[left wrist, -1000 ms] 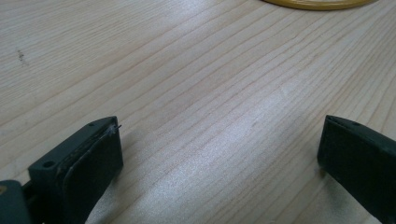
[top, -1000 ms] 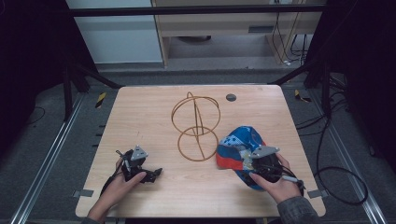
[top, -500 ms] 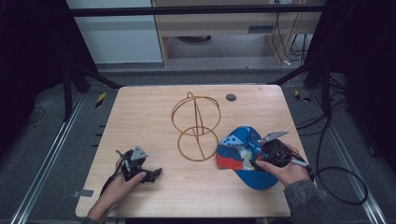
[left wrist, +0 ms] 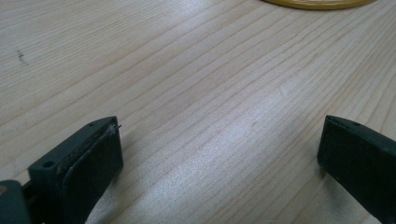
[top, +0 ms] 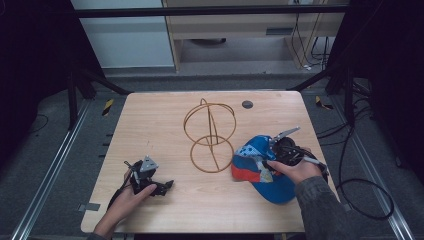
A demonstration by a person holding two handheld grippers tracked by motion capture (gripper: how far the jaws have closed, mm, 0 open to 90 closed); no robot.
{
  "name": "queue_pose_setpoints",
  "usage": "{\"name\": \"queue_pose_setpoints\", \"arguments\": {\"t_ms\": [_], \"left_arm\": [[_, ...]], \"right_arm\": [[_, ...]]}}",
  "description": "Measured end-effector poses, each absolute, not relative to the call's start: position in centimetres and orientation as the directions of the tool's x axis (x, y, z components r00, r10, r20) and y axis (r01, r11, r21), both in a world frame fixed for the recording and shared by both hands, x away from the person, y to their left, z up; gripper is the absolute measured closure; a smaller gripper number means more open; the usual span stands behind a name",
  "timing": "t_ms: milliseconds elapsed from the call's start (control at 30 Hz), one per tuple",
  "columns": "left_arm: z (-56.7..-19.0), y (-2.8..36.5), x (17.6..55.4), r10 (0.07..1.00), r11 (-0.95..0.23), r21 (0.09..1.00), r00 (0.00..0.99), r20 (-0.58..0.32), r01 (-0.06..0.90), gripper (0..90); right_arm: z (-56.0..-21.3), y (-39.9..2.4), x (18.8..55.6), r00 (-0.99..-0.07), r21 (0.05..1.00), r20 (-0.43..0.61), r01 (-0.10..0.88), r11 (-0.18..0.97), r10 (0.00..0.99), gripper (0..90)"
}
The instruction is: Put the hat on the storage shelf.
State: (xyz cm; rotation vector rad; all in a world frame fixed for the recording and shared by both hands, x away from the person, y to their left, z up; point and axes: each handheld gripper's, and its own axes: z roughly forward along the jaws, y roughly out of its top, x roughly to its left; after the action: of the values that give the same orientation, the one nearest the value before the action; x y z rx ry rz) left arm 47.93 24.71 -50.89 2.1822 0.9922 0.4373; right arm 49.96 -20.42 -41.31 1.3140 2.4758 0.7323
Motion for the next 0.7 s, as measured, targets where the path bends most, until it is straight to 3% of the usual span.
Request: {"name": "queue_pose_setpoints", "arguments": {"t_ms": [300,333,400,467,500,700], "left_arm": [[-50.89,24.71,47.99,0.757,-0.472,0.709,0.654,0.02,0.524,0.0],[-50.89,24.71,47.99,0.757,-0.471,0.709,0.653,0.02,0.524,0.0],[-50.89,24.71,47.99,0.757,-0.471,0.709,0.653,0.02,0.524,0.0],[-50.89,24.71,47.99,0.757,-0.471,0.709,0.653,0.02,0.524,0.0],[-50.89,24.71,47.99,0.757,-0.471,0.709,0.653,0.02,0.524,0.0],[-50.88,24.71,47.99,0.757,-0.472,0.709,0.653,0.02,0.525,0.0]], "right_arm": [[-41.97,-20.29,50.36,-0.568,0.504,0.022,0.717,0.482,0.823,59.4],[-42.11,-20.32,50.43,-0.568,0.498,0.029,0.722,0.481,0.823,66.3],[-42.14,-20.34,50.5,-0.574,0.495,0.03,0.72,0.487,0.819,68.5],[-42.16,-20.35,50.57,-0.578,0.499,0.041,0.719,0.484,0.815,77.4],[-42.11,-20.48,50.63,-0.581,0.513,0.052,0.714,0.477,0.812,86.0],[-41.57,-20.6,50.45,-0.588,0.519,0.062,0.709,0.477,0.806,90.0]]}}
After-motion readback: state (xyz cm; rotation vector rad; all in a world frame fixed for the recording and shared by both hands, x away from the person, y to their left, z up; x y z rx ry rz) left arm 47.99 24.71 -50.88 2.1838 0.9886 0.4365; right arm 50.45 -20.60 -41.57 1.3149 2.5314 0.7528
